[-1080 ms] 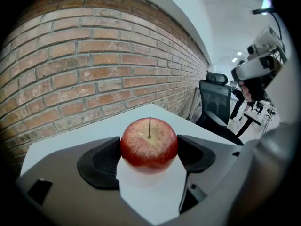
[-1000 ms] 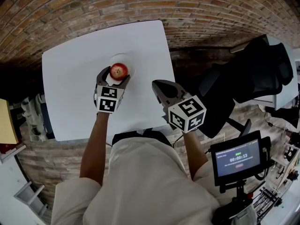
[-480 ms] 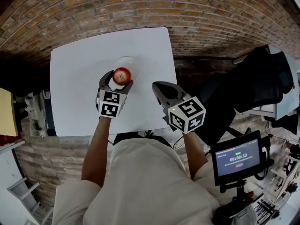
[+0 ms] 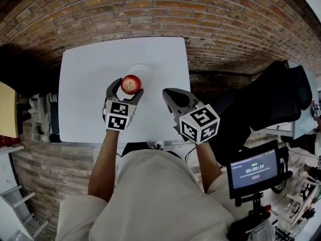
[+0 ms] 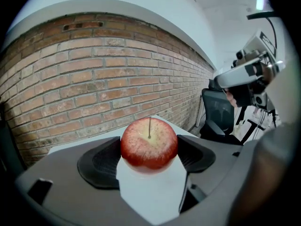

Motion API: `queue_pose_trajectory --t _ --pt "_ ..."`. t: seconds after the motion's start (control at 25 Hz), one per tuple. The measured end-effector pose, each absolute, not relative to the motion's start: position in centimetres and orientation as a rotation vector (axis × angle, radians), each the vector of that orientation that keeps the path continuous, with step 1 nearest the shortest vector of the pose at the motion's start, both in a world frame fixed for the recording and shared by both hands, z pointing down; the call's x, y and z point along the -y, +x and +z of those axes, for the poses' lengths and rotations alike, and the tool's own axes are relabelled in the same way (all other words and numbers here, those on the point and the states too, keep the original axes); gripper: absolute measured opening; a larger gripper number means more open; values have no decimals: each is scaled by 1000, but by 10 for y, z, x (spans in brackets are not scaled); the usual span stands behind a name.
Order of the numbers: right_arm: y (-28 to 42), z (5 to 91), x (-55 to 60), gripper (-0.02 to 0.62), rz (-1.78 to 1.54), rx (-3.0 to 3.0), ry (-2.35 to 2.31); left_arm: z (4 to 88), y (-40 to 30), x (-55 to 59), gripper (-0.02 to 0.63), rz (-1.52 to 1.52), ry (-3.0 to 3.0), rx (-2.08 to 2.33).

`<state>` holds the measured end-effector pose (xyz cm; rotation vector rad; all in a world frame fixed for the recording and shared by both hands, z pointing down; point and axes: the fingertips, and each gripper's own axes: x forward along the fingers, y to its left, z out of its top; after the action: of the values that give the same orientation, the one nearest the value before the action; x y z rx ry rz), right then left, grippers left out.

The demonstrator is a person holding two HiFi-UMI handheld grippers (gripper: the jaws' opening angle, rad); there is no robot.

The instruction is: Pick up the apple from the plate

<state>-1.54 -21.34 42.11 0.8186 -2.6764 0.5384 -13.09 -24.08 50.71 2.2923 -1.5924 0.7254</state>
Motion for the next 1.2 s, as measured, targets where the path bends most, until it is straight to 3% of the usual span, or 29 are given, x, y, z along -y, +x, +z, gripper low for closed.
queue_pose_trajectory --t 1.2 --pt "-37 320 195 3 208 2825 751 359 -127 194 373 466 2449 1817"
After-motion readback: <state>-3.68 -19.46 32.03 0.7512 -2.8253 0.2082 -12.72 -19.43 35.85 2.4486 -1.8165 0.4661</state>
